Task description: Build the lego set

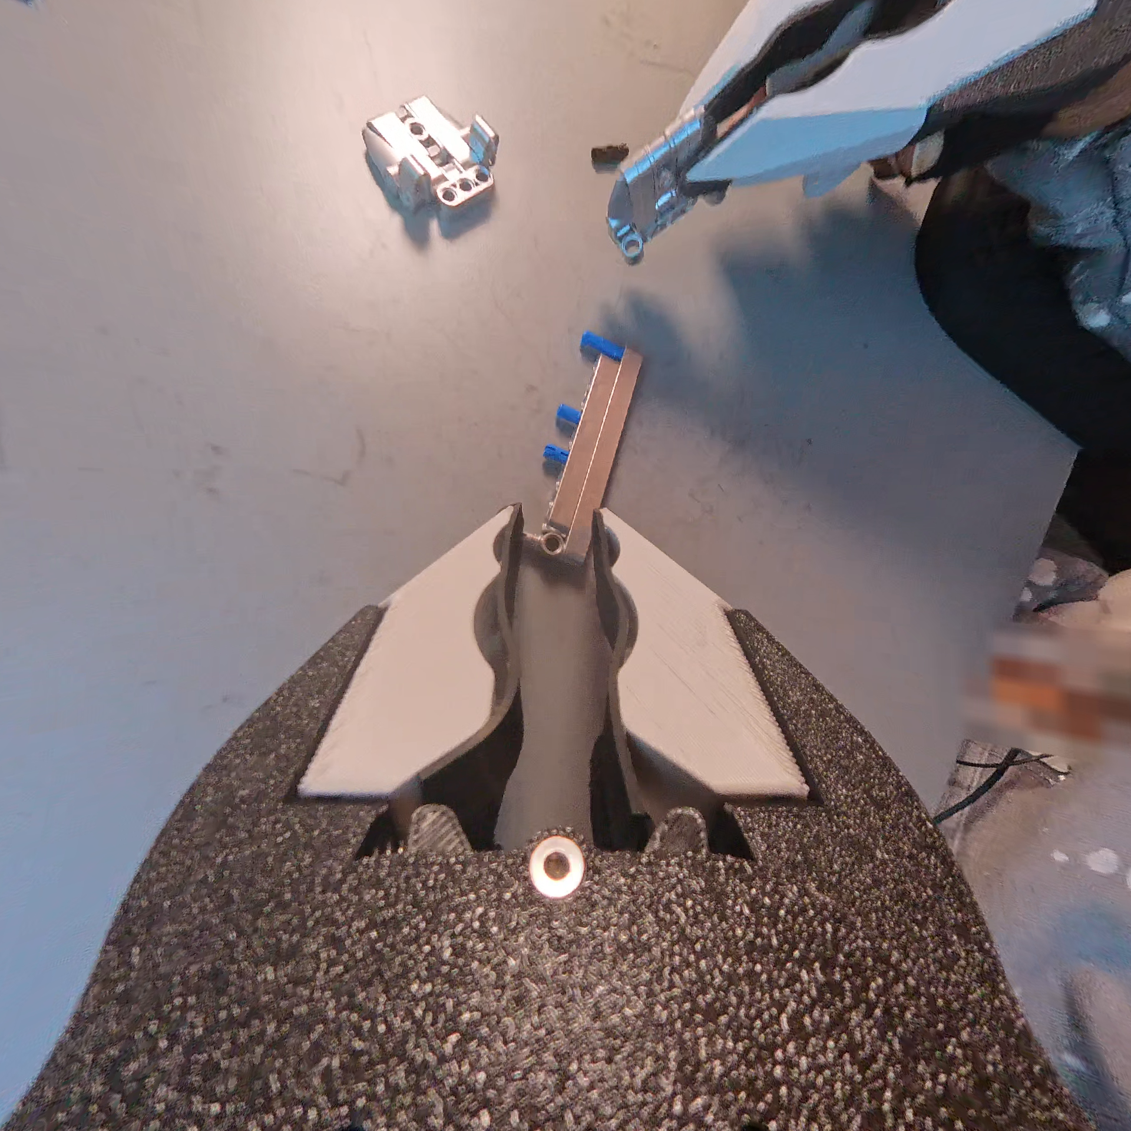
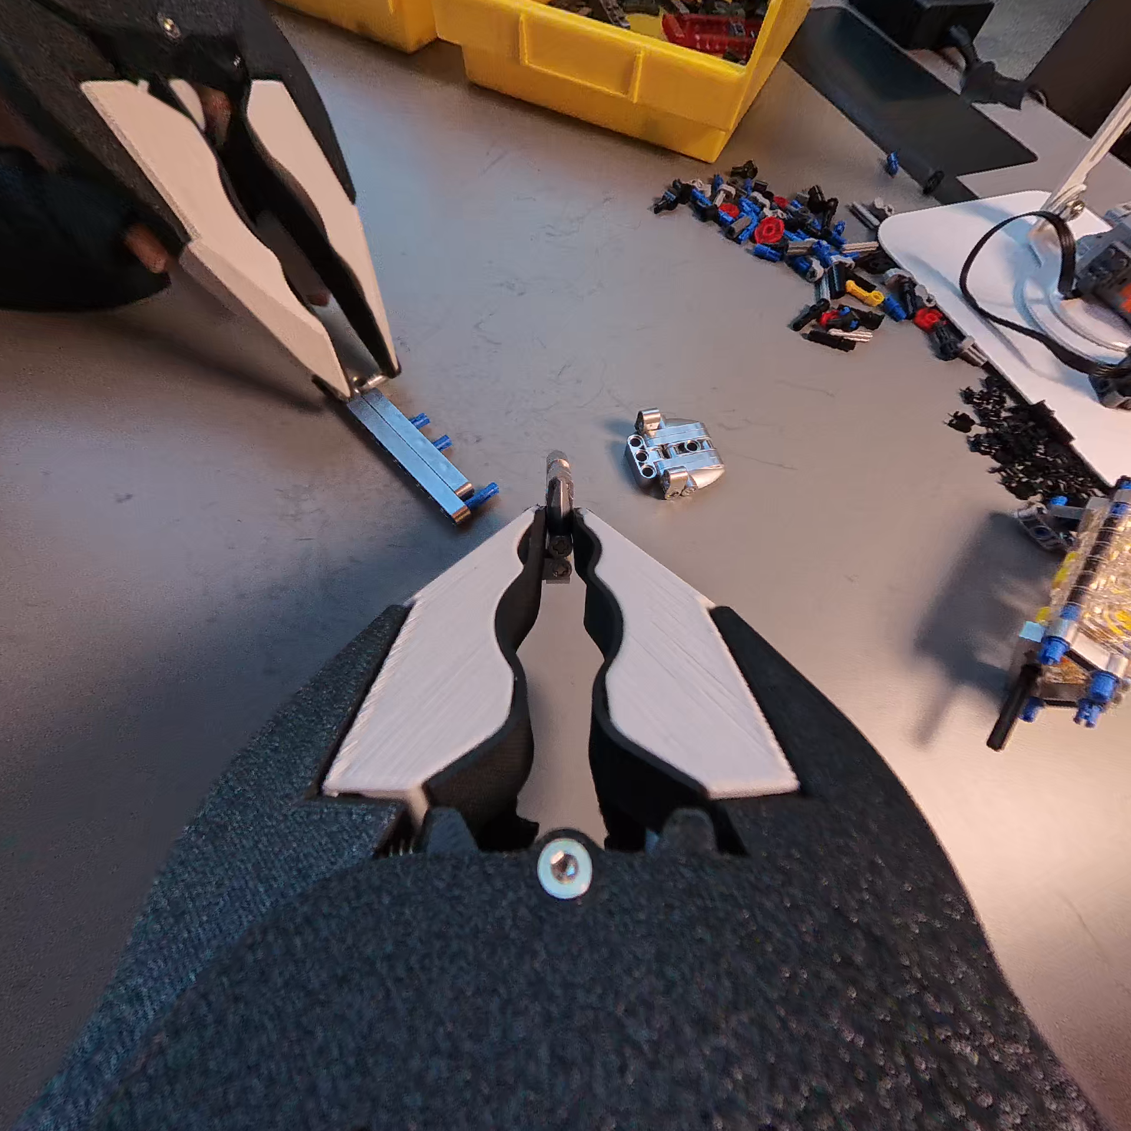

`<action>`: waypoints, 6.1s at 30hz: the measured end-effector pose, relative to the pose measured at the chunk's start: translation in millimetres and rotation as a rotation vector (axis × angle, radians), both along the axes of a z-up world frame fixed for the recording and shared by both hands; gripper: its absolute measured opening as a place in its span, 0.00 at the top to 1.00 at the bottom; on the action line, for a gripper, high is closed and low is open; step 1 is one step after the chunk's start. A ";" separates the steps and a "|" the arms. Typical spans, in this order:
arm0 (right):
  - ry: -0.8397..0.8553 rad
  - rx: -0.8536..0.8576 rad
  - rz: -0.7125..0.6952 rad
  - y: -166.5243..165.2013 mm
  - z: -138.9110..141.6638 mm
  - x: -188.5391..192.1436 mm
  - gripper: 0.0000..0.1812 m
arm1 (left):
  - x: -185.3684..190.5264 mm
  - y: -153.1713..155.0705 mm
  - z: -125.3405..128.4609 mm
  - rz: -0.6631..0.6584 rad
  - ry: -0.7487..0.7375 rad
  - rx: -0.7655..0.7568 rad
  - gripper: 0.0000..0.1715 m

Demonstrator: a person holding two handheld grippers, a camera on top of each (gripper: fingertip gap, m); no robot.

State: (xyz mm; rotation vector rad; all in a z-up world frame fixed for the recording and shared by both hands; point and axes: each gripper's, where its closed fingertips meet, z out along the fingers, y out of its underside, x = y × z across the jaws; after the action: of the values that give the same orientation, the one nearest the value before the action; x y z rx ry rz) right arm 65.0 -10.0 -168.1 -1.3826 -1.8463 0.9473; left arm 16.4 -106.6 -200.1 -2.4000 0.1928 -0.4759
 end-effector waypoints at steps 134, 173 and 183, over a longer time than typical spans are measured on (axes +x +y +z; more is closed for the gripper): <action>-0.064 -0.078 -0.655 -27.5 -8.8 17.5 0.96 | 57.7 78.4 14.4 -0.877 -0.014 0.292 0.91; -0.302 0.167 -0.230 -18.1 -22.4 23.8 0.97 | 54.8 68.3 11.5 -0.817 0.086 0.282 0.93; -0.474 0.103 -0.201 12.7 -26.8 40.9 0.97 | 31.6 32.8 12.8 -0.555 0.056 0.071 0.88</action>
State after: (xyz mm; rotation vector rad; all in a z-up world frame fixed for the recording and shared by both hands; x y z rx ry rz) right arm 105.9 2.7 -194.9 -1.7989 -2.0028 0.4379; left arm 48.0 -73.8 -187.3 -2.2716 0.8976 -0.6341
